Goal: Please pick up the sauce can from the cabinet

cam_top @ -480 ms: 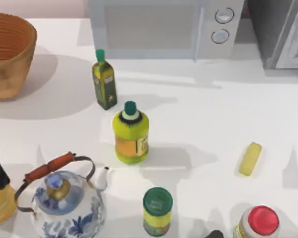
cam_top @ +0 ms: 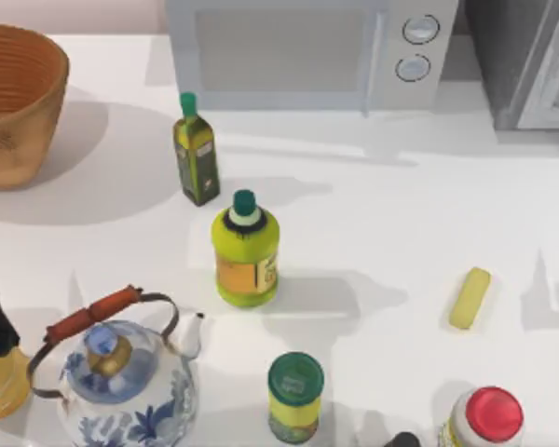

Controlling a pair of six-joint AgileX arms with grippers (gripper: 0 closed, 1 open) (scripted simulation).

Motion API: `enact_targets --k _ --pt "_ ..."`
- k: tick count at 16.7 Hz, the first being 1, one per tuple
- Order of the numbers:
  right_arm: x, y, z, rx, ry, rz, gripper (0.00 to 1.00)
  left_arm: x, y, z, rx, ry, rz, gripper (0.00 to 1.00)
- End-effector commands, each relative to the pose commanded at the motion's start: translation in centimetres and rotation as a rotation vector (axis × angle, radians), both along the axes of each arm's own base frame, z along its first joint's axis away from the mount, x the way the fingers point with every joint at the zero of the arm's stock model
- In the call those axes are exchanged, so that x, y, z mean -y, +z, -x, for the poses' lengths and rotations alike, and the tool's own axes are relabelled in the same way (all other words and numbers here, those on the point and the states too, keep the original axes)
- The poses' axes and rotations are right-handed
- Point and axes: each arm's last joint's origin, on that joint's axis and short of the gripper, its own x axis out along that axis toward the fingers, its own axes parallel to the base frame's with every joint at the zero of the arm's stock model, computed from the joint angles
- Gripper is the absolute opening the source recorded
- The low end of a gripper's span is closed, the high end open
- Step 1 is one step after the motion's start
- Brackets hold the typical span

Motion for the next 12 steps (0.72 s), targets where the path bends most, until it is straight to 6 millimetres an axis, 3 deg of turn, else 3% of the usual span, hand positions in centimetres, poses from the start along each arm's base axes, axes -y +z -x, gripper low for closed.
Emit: enact_targets --k 5,9,12 --pt "-0.6 10.1 -2.1 -0.011 -0.005 0.003 1.00 0.0 0.0 0.0 0.000 0.000 0.000 1.00" --pt "-1.5 18.4 -5.9 -0.017 -0.007 0.006 1.00 0.0 0.0 0.0 0.000 0.000 0.000 1.00" --pt "-2.5 23.3 -9.2 -0.012 -0.008 0.006 1.00 0.0 0.0 0.0 0.000 0.000 0.000 1.00"
